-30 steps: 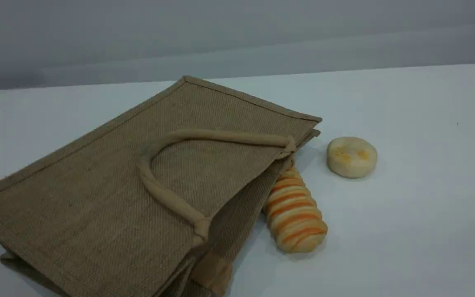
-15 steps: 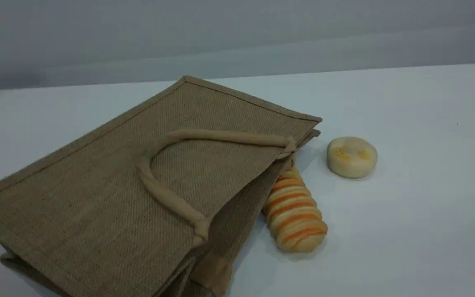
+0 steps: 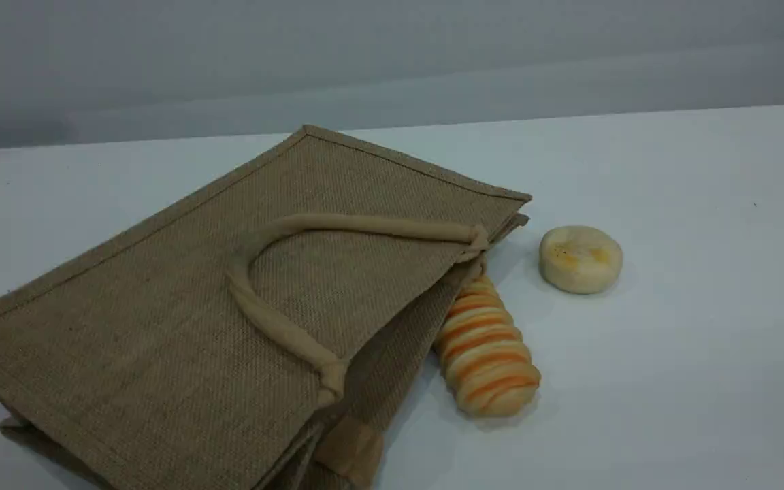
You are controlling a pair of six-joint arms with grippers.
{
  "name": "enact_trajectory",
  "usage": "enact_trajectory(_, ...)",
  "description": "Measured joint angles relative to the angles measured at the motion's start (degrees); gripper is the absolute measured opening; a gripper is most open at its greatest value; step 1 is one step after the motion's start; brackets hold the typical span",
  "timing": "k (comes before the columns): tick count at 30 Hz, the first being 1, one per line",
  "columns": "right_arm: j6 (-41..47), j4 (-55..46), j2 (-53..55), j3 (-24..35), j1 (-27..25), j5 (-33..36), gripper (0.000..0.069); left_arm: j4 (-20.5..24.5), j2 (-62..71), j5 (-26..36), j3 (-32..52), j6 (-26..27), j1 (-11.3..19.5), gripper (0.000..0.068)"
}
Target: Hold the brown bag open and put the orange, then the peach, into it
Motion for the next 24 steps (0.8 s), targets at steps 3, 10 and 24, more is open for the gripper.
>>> enact_trajectory(3,0.00,0.00,0.00,0.00,-5.78,0.00,0.0395,0.00,0.00,0.00,0.00,0.00,0.00,0.0450)
enact_trajectory(10,0.00,0.00,-0.53,0.00,-20.03,0.00,0.0395,-0.07,0.00,0.00,0.00,0.05,1.20,0.0450)
enact_trajectory(24,0.00,0.00,-1.33,0.00,-21.74,0.00,0.0395,-0.07,0.00,0.00,0.00,0.05,4.04,0.0450)
